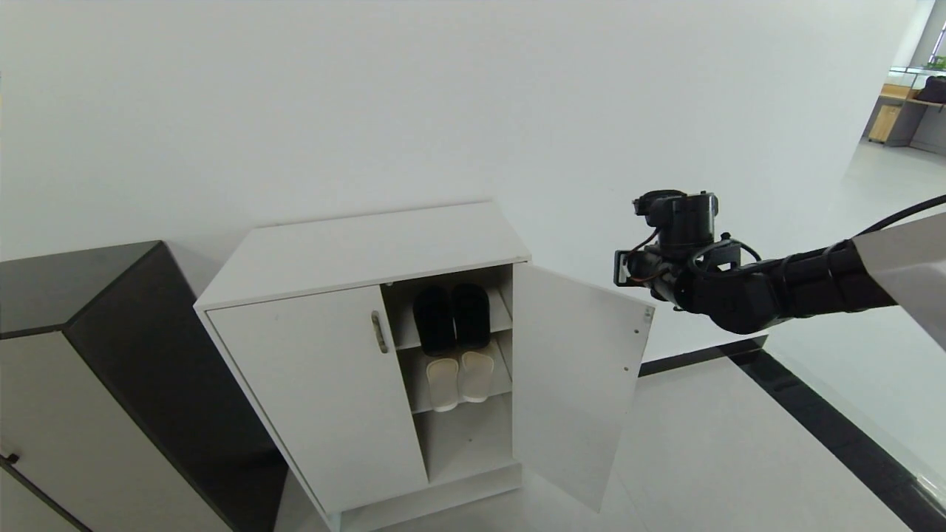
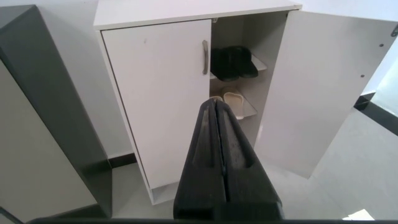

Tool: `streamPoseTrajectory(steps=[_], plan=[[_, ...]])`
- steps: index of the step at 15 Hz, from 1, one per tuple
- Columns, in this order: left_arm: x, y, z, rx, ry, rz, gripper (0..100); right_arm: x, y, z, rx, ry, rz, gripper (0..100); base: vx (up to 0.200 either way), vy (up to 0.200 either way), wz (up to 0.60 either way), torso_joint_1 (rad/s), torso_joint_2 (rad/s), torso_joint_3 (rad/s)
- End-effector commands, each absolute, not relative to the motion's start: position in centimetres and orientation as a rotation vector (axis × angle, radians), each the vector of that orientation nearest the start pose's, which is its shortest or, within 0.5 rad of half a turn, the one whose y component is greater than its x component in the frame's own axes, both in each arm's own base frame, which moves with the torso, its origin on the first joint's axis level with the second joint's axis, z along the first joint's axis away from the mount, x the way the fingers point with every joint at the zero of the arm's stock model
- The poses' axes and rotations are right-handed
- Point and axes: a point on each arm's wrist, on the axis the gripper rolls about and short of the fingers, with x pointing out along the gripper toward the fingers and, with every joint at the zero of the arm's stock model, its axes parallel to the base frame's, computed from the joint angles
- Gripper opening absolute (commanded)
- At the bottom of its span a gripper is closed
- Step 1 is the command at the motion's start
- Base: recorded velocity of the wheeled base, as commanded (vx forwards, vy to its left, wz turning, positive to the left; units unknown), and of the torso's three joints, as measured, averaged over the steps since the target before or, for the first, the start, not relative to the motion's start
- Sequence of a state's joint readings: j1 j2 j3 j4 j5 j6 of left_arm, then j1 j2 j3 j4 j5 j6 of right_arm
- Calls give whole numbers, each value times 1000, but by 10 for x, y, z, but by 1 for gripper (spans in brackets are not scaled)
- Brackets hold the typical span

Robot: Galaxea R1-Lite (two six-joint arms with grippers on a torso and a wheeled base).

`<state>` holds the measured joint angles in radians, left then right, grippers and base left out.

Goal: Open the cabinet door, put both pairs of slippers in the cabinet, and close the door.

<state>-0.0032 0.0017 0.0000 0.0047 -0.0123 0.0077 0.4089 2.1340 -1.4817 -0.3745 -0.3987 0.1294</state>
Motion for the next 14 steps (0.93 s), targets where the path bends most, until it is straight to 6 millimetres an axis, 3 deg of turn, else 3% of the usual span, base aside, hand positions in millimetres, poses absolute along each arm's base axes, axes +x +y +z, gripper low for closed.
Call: streamPoseTrajectory(steps=[1, 5, 14], plan=[[-23, 0, 75, 8, 6, -15, 0, 421, 171, 163, 9, 281, -10, 0, 0, 0, 0, 0, 0, 0], [-23, 0, 75, 8, 6, -15, 0, 439, 173, 146, 6, 291, -23, 0, 0, 0, 0, 0, 0, 0], [-23, 0, 75, 8, 6, -15, 0, 448, 172, 127, -13, 340, -34, 0, 0, 0, 0, 0, 0, 0]])
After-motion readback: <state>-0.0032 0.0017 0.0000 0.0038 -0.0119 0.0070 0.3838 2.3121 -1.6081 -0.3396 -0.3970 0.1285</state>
